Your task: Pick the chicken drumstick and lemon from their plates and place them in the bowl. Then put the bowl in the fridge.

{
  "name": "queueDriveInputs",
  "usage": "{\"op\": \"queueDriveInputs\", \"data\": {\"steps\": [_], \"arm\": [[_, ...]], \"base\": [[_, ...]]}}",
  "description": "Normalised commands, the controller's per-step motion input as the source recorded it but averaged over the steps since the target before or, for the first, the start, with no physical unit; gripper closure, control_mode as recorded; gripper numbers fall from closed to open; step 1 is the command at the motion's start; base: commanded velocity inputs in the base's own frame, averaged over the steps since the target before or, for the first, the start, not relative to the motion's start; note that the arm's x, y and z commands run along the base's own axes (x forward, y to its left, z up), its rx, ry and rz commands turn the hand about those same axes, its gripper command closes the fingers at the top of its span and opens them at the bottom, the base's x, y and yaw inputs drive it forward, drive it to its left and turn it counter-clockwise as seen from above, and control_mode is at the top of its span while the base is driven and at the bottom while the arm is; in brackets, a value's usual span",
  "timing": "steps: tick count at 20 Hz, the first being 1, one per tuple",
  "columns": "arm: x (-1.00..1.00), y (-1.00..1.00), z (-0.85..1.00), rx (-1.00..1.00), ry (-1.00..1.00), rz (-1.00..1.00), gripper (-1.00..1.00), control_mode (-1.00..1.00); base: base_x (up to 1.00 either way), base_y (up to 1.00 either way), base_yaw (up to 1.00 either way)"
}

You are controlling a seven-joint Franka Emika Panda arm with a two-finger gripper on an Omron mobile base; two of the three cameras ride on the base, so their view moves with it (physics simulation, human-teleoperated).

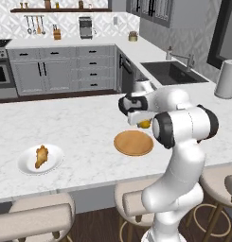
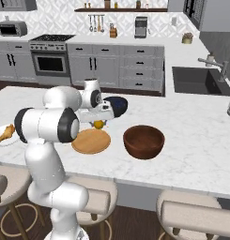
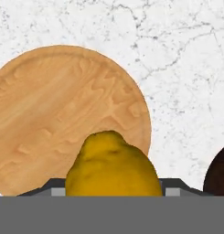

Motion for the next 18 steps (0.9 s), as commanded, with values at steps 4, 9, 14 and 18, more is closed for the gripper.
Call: {"op": "queueDriveInputs", "data": {"steps": [4,9,14,18], "arm": [[-0.14,-0.69,0.93,-0.09,-0.20,-0.06,1.00,-1.00],[-0.19,-0.96,0.71,0.00,-0.01,-0.12,1.00,-1.00],[-0.06,-1.00,0.04,0.15,0.05,-0.14,1.00,-1.00],[0.00,-1.00,-0.08,0.26,0.00,-0.09,1.00,-1.00]], "base": [[0.00,0.00,0.00],[0.00,0.00,0.00],[0.00,0.00,0.00],[0.00,0.00,0.00]]}}
